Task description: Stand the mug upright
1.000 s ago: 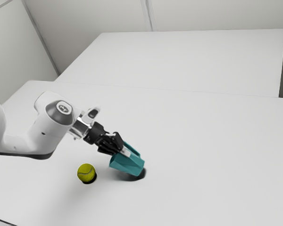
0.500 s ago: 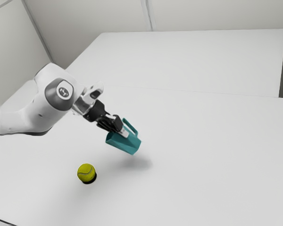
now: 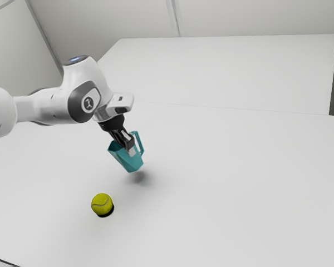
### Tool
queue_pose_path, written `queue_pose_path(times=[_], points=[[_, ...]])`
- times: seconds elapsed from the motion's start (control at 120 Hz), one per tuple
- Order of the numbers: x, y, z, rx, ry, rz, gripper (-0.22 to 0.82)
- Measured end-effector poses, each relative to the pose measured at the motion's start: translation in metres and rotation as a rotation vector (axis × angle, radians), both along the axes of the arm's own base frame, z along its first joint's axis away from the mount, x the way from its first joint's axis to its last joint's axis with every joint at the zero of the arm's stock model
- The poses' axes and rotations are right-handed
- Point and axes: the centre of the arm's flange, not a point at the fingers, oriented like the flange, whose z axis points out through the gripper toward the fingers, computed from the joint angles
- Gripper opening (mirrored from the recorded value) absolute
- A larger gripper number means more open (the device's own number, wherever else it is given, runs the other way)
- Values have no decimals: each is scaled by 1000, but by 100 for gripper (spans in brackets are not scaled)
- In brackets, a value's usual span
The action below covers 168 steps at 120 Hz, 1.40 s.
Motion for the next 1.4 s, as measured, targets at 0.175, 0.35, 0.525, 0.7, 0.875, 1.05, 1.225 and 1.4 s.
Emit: queue_pose_path(times=[0.175, 0.35, 0.525, 0.7, 0.875, 1.05, 1.225, 1.4], points=[[9, 15, -8, 79, 16, -17, -17], [8, 29, -11, 122, 24, -14, -17], [12, 43, -22, 154, 33, -7, -17], [24, 32, -30, 169, 15, -33, -17], [30, 18, -34, 186, -16, -67, -17], [33, 26, -42, 196, -23, -58, -17], [35, 26, -51, 199, -22, -57, -17], [35, 27, -52, 199, -26, -52, -15]])
